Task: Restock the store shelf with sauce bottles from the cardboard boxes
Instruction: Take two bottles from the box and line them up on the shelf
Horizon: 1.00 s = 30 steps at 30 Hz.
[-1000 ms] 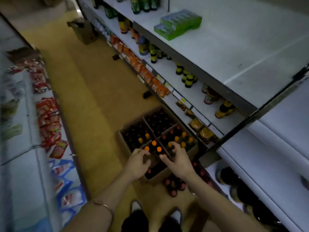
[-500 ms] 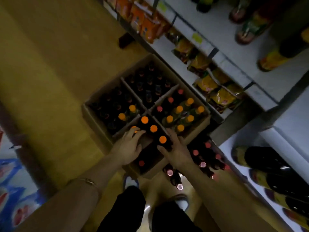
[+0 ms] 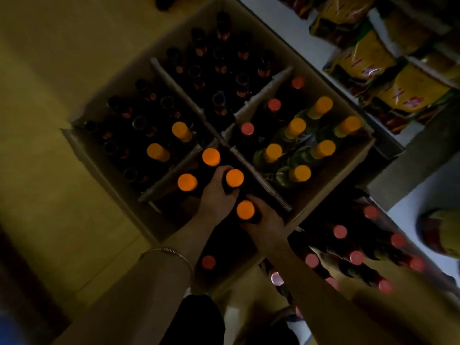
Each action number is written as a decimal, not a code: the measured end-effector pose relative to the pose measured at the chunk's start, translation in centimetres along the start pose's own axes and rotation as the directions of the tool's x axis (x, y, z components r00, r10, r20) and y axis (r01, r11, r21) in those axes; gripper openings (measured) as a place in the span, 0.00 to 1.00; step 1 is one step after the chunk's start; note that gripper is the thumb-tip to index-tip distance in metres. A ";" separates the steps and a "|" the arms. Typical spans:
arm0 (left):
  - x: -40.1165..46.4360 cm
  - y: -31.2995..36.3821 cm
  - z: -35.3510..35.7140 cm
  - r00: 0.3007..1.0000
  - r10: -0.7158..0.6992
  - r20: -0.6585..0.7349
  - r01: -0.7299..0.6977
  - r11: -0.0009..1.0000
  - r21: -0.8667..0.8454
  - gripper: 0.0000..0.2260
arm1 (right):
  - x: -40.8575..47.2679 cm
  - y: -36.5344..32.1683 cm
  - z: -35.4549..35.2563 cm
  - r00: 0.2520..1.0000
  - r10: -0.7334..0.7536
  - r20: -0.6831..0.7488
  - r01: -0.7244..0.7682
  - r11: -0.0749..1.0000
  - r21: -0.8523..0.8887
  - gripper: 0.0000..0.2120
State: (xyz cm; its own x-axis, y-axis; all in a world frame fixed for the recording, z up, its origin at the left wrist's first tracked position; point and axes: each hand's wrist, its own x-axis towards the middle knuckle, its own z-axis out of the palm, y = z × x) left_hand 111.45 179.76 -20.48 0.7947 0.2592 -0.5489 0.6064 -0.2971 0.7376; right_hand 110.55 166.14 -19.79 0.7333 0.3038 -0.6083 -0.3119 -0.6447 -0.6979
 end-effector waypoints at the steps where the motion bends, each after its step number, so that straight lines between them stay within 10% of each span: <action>1: 0.4 -0.2 0.5 0.999 0.034 -0.037 -0.034 0.999 -0.005 0.19 | 0.7 0.2 0.7 0.999 -0.029 0.016 0.030 0.999 -0.033 0.25; 8: 1.4 -1.4 2.1 0.970 0.076 -0.231 -0.098 0.992 -0.085 0.13 | 2.9 1.3 2.9 0.986 -0.094 -0.135 0.072 0.985 -0.157 0.13; 20: -4.6 1.5 -2.9 0.992 -0.001 -0.124 -0.005 0.999 -0.052 0.12 | -7.5 -4.7 -3.5 0.995 -0.077 -0.056 0.083 0.990 0.117 0.14; 30: -17.1 16.3 -13.1 0.975 0.215 -0.063 -0.223 0.956 -0.192 0.12 | -18.3 -17.6 -14.6 0.914 -0.297 -0.275 0.309 0.951 -0.002 0.17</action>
State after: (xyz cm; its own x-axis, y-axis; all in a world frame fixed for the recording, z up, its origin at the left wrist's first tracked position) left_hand 107.39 182.49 6.06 0.9031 0.2470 -0.3513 0.3965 -0.1656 0.9030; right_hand 111.47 161.73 9.15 0.9294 0.2764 -0.2445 -0.0691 -0.5204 -0.8511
